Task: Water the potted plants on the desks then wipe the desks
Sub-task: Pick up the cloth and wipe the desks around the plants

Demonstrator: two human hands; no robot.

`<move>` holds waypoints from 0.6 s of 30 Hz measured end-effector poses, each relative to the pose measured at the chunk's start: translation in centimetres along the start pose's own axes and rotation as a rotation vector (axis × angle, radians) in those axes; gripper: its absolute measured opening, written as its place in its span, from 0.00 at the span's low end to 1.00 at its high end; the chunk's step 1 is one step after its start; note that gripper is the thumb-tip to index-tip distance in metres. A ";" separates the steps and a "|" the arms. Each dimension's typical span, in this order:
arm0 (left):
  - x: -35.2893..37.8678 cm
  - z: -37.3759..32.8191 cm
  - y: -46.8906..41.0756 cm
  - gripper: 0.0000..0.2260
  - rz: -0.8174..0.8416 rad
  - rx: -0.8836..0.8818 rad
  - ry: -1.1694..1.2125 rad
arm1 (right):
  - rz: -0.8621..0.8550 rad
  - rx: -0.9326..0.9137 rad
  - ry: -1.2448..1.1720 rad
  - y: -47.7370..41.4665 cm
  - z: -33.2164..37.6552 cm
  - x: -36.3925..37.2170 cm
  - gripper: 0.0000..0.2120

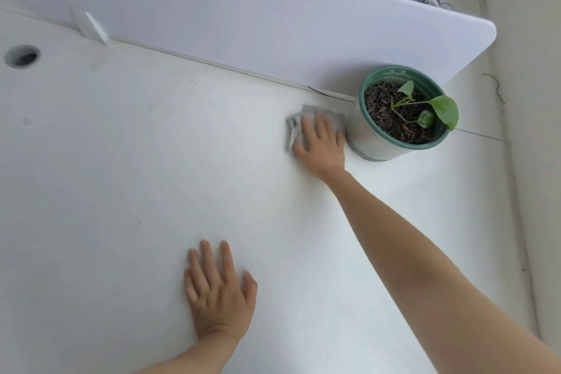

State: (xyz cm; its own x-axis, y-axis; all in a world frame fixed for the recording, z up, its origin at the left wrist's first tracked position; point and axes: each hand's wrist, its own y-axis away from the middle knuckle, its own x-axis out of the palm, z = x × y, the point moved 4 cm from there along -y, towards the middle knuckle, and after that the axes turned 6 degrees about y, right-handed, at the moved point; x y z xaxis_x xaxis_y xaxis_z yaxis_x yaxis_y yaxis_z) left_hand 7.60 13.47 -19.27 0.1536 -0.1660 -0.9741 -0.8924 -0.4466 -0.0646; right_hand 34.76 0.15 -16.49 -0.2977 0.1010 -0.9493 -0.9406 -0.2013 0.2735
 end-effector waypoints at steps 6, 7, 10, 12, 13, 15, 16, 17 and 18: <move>0.1 -0.1 0.1 0.27 0.009 -0.011 0.005 | 0.010 0.130 -0.019 -1.0 1.4 0.1 0.27; 0.1 -0.1 0.1 0.27 0.001 -0.008 0.001 | 0.023 0.056 0.020 -0.1 1.6 0.2 0.27; 0.2 -0.1 0.2 0.27 -0.013 -0.003 -0.002 | 0.022 -0.247 0.101 4.6 0.5 1.9 0.28; 0.3 -0.1 0.2 0.25 -0.032 0.008 -0.005 | -0.013 -0.416 0.192 8.7 -2.3 3.4 0.26; 0.4 0.0 0.2 0.24 -0.038 0.016 -0.008 | -0.009 -0.460 0.238 10.4 -4.8 3.9 0.25; 0.5 0.0 0.1 0.25 -0.032 0.026 -0.011 | 0.006 -0.389 0.283 12.1 -10.3 3.5 0.27; 0.5 -0.1 0.1 0.26 -0.025 0.027 -0.012 | -0.007 -0.258 0.260 12.5 -13.1 2.5 0.30; 0.5 -0.1 0.1 0.26 -0.019 0.026 -0.011 | -0.018 -0.076 0.215 12.6 -15.6 1.6 0.33; 0.5 -0.2 0.1 0.26 -0.012 0.024 -0.009 | -0.032 0.142 0.157 12.5 -17.7 0.8 0.34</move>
State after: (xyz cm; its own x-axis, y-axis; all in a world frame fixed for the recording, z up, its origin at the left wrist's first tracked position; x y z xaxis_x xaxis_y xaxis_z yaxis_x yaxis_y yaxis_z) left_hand 7.66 13.22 -19.68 0.1606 -0.1533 -0.9750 -0.9004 -0.4275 -0.0811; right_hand 25.65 -19.56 -16.62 -0.2484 -0.0499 -0.9674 -0.9661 -0.0597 0.2511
